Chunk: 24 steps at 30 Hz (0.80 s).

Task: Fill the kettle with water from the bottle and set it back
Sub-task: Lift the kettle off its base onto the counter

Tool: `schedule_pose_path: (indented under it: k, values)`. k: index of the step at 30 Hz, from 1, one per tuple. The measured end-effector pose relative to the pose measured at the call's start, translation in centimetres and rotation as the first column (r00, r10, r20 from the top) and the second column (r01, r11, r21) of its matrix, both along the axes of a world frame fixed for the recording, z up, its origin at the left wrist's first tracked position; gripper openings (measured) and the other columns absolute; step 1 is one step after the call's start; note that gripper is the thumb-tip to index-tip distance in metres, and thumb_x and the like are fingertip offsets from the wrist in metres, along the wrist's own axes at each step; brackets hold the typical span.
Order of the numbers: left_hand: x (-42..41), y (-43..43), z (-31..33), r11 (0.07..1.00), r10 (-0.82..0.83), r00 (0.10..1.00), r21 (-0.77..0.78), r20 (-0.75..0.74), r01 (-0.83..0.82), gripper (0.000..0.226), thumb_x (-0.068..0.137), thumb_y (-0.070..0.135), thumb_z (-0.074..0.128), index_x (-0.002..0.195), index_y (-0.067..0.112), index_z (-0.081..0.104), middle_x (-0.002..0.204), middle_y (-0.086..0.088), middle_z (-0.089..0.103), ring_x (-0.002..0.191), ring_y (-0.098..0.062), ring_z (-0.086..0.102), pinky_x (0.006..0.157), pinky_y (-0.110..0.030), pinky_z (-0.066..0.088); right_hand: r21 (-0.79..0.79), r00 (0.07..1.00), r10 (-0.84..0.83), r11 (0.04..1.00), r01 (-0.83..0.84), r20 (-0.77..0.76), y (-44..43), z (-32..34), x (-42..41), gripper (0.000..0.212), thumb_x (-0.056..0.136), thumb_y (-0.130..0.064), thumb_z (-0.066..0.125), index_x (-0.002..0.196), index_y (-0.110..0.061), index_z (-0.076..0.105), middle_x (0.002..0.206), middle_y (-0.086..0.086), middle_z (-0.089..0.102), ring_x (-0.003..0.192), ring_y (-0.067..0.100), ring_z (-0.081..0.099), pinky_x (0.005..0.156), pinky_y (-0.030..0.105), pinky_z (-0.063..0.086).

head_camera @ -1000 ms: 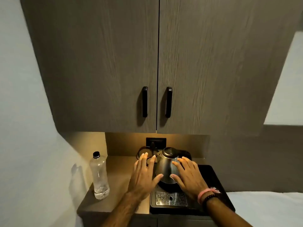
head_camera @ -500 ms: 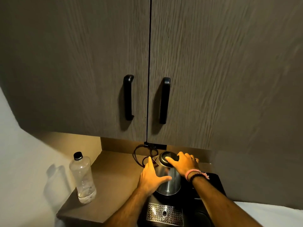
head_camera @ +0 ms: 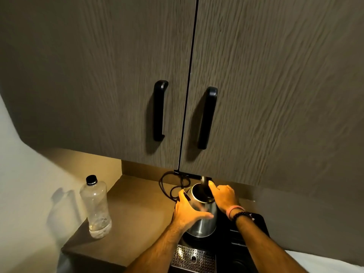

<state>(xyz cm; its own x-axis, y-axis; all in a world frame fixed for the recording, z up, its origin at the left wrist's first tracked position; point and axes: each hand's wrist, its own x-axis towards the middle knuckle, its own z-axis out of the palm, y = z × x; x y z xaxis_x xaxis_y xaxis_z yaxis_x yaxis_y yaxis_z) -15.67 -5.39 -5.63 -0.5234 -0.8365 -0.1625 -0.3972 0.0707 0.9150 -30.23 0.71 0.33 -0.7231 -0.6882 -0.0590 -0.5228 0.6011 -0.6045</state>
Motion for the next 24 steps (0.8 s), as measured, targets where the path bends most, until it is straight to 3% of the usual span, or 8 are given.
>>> schedule_pose_path:
  k: [4, 6, 10, 13, 16, 20, 24]
  values:
    - [-0.1, -0.1, -0.4, 1.000, -0.002, 0.999, 0.015, -0.035, 0.002, 0.149, 0.026, 0.069, 0.090, 0.145, 0.036, 0.006, 0.145, -0.008, 0.043, 0.131, -0.029, 0.045, 0.102, -0.043, 0.044, -0.058, 0.985, -0.051, 0.996, 0.061, 0.163, 1.2, -1.0, -1.7, 0.059, 0.098, -0.051, 0.031, 0.118, -0.006, 0.063, 0.125, 0.019, 0.062, 0.117, 0.039, 0.054, 0.095, 0.040, 0.039]
    - [-0.1, -0.1, -0.5, 1.000, -0.009, 0.999, 0.012, -0.048, 0.010, 0.148, 0.027, 0.068, 0.090, 0.144, 0.036, 0.006, 0.144, -0.007, 0.043, 0.130, -0.028, 0.044, 0.102, -0.041, 0.043, -0.099, 0.962, -0.069, 0.990, 0.099, 0.263, 1.4, -1.4, -2.1, 0.051, 0.099, -0.040, 0.034, 0.114, -0.002, 0.064, 0.125, 0.023, 0.063, 0.114, 0.041, 0.056, 0.100, 0.046, 0.042]
    - [0.1, 0.0, -0.3, 1.000, 0.004, 0.998, -0.010, -0.057, -0.004, 0.144, 0.027, 0.068, 0.089, 0.143, 0.035, 0.010, 0.140, -0.005, 0.046, 0.128, -0.026, 0.046, 0.101, -0.042, 0.046, -0.131, 0.926, -0.055, 0.985, 0.111, 0.373, 1.7, -1.0, -1.8, 0.055, 0.101, -0.047, 0.030, 0.124, -0.006, 0.057, 0.132, 0.024, 0.057, 0.122, 0.042, 0.051, 0.104, 0.053, 0.039]
    - [0.3, 0.3, -0.1, 0.999, 0.022, 0.996, -0.037, -0.081, -0.025, 0.142, 0.029, 0.067, 0.089, 0.143, 0.031, 0.013, 0.133, -0.001, 0.051, 0.122, -0.023, 0.051, 0.096, -0.037, 0.049, -0.215, 0.920, 0.018, 0.974, 0.072, 0.392, 2.1, -0.7, -1.7, 0.050, 0.102, -0.046, 0.028, 0.133, -0.014, 0.051, 0.141, 0.015, 0.051, 0.127, 0.034, 0.048, 0.104, 0.046, 0.035]
    - [1.0, -0.1, 0.6, 0.996, 0.043, 0.993, -0.078, -0.113, -0.052, 0.138, 0.030, 0.067, 0.089, 0.141, 0.031, 0.016, 0.128, 0.005, 0.052, 0.115, -0.017, 0.052, 0.089, -0.031, 0.048, -0.307, 0.923, 0.113, 0.952, 0.006, 0.368, 1.5, 0.2, -1.1, 0.037, 0.103, -0.038, 0.029, 0.109, -0.021, 0.061, 0.122, 0.008, 0.059, 0.094, 0.011, 0.056, 0.085, 0.033, 0.041]
    - [3.0, -1.7, 2.0, 0.986, 0.094, 0.988, -0.124, -0.124, -0.109, 0.135, 0.029, 0.065, 0.090, 0.139, 0.033, 0.019, 0.131, 0.001, 0.053, 0.119, -0.022, 0.052, 0.095, -0.040, 0.050, -0.327, 0.951, 0.150, 0.943, -0.056, 0.270, -0.5, 0.4, -0.1, 0.036, 0.103, -0.035, 0.030, 0.113, -0.016, 0.058, 0.122, 0.012, 0.059, 0.101, 0.022, 0.053, 0.088, 0.037, 0.038]
    - [6.1, -4.0, 2.4, 0.961, 0.197, 0.978, -0.182, -0.072, -0.208, 0.135, 0.027, 0.068, 0.087, 0.139, 0.029, 0.022, 0.131, -0.002, 0.054, 0.118, -0.025, 0.053, 0.097, -0.045, 0.049, -0.382, 0.935, 0.228, 0.917, -0.112, 0.273, -4.0, 0.1, 2.7, 0.038, 0.103, -0.031, 0.034, 0.110, -0.008, 0.063, 0.120, 0.016, 0.065, 0.111, 0.029, 0.059, 0.099, 0.047, 0.045]
